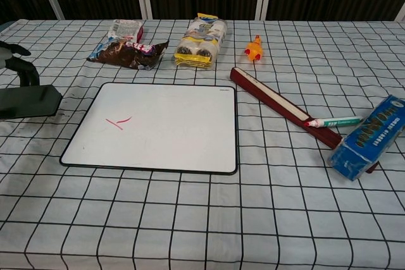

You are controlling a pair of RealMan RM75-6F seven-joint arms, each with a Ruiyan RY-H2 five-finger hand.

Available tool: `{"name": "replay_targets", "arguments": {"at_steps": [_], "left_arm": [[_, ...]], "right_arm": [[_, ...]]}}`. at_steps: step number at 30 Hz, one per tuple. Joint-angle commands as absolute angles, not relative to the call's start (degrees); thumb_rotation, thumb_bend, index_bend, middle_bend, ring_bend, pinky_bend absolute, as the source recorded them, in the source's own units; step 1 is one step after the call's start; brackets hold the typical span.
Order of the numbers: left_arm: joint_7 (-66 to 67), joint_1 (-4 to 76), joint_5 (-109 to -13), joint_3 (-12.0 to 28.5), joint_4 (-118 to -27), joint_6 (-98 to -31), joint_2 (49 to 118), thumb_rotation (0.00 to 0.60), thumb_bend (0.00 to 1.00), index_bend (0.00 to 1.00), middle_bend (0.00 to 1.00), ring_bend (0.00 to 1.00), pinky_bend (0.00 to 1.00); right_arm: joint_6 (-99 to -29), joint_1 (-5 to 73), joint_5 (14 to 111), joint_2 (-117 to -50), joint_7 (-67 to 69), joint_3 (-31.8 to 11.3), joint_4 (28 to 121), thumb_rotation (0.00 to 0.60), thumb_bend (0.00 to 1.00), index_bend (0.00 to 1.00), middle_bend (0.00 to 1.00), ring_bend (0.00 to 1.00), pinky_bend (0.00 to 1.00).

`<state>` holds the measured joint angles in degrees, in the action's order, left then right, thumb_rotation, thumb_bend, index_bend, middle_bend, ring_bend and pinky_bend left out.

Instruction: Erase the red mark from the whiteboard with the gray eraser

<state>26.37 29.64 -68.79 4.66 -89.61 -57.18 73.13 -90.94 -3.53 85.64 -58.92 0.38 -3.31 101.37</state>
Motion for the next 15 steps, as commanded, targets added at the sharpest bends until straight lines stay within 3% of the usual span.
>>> {"name": "replay_targets", "arguments": {"at_steps": [1,7,15], "left_arm": [[28.97,31.31,-68.09,6.64,-94.12,-57.72,70.43,0.6,0.3,0.39,0.42,0.0,0.0],[33.57,36.43,-63.33,10.06,-98.69,-54.09,69.43,0.6,0.3,0.39,0.42,0.0,0.0],[41.0,43.87,-53.41,11.9,-95.56,-49.88,74.09,0.6,0.3,0.39,0.42,0.0,0.0]], "right_arm": [[-90.98,-3.55,85.61,-58.89,0.45,-3.32,101.4,0.6,0.14,0.01,0.04,0.14,0.19],[-90.89,-3.51,85.51,-58.85,0.4,-3.35,101.43,0.6,0.14,0.01,0.04,0.14,0.19],[-90.91,-3.54,85.42,-58.83,0.4,-3.37,101.43,0.6,0.14,0.01,0.04,0.14,0.19]]}}
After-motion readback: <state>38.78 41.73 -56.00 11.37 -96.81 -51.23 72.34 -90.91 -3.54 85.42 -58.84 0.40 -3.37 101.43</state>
